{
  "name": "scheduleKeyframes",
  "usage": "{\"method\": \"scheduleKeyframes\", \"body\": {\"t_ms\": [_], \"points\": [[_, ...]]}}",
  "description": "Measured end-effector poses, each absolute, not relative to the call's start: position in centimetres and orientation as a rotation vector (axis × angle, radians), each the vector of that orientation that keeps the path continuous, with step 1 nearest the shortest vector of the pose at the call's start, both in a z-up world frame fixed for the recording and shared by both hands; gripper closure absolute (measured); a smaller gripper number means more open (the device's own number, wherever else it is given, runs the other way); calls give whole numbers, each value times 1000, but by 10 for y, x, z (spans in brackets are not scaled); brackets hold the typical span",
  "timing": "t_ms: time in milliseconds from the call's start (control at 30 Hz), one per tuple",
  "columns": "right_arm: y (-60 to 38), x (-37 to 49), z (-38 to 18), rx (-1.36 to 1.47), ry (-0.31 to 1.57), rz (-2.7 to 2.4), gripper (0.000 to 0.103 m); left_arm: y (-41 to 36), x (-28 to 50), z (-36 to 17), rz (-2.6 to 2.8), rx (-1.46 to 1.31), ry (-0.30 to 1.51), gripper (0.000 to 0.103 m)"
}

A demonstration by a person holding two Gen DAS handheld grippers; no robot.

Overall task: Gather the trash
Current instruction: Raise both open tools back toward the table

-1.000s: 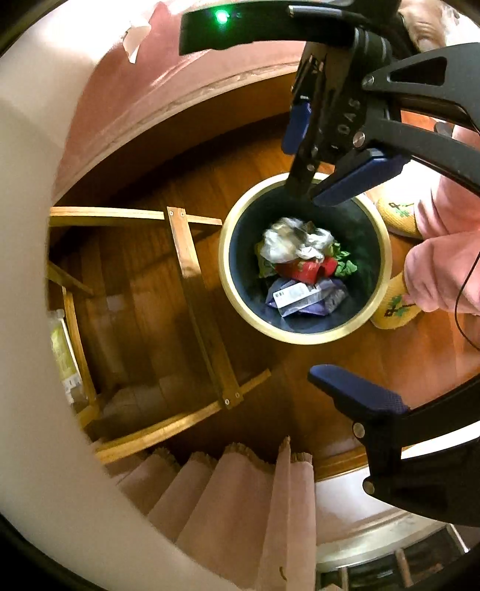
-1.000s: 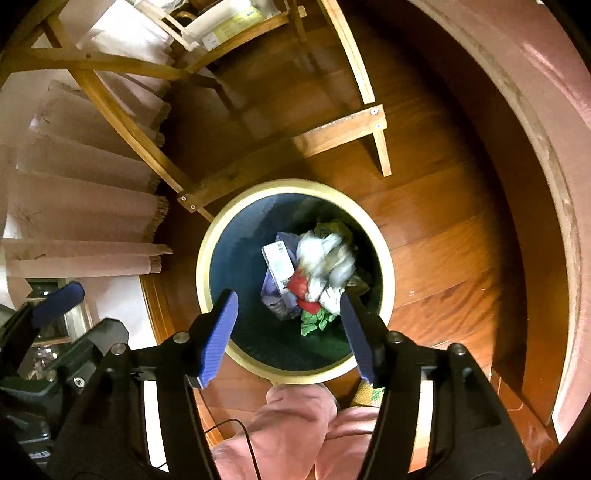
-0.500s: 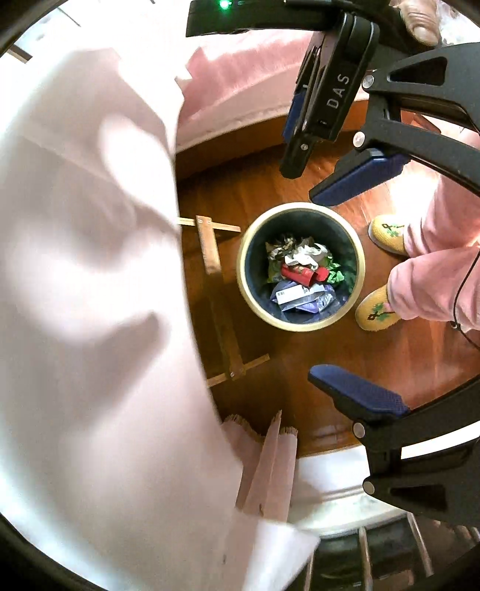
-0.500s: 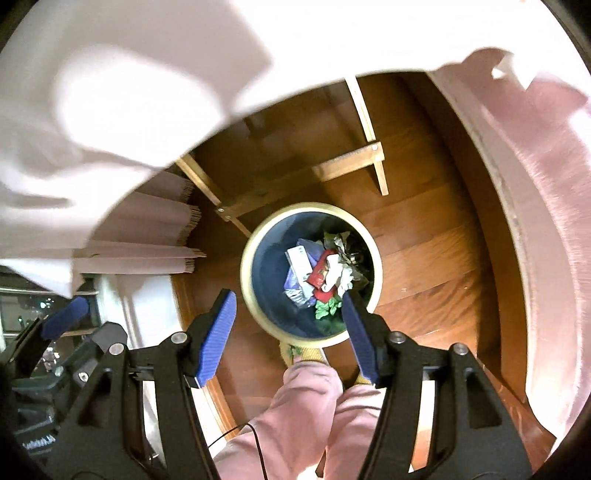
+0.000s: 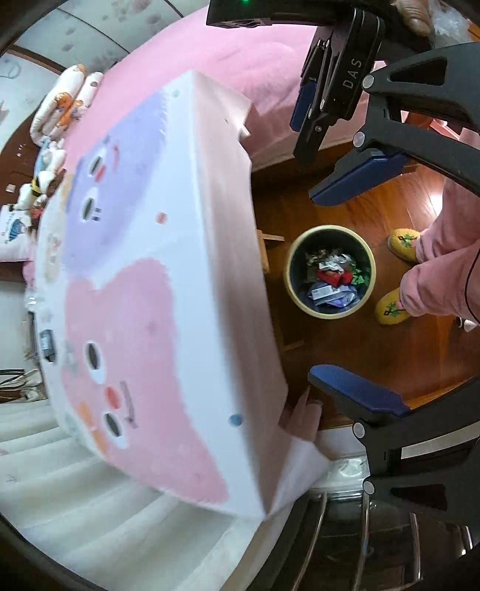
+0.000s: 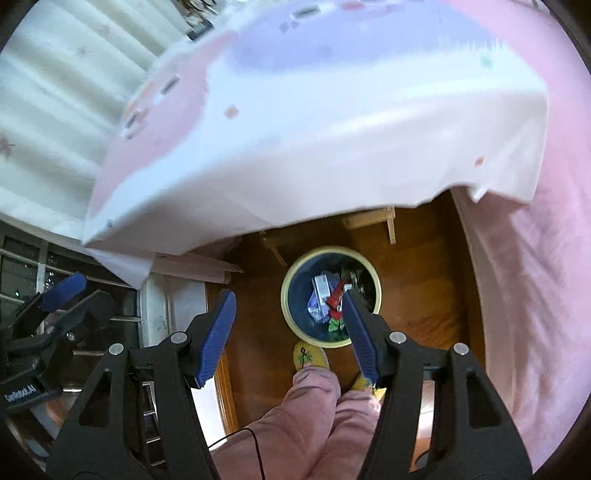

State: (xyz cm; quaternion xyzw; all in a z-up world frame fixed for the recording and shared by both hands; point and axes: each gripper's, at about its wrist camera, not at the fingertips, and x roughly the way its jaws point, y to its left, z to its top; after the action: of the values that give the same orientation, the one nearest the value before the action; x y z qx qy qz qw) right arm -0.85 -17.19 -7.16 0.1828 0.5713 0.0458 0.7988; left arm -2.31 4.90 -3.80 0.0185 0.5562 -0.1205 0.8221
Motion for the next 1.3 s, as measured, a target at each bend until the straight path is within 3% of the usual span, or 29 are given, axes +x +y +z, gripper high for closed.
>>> {"method": "scheduleKeyframes", "body": {"t_ms": [433, 800, 1067, 1300], "points": [[-175, -6, 26, 261, 1064, 184, 46, 46, -23, 59, -229, 114, 1059, 14], [-192, 37, 91, 165, 918, 192, 46, 35, 20, 127, -159, 133, 920, 14], [-199, 86, 129, 167, 840, 159, 46, 55, 87, 144, -131, 92, 943, 14], [-193, 154, 148, 188, 820, 97, 46, 77, 198, 148, -184, 140, 953, 17]]}}
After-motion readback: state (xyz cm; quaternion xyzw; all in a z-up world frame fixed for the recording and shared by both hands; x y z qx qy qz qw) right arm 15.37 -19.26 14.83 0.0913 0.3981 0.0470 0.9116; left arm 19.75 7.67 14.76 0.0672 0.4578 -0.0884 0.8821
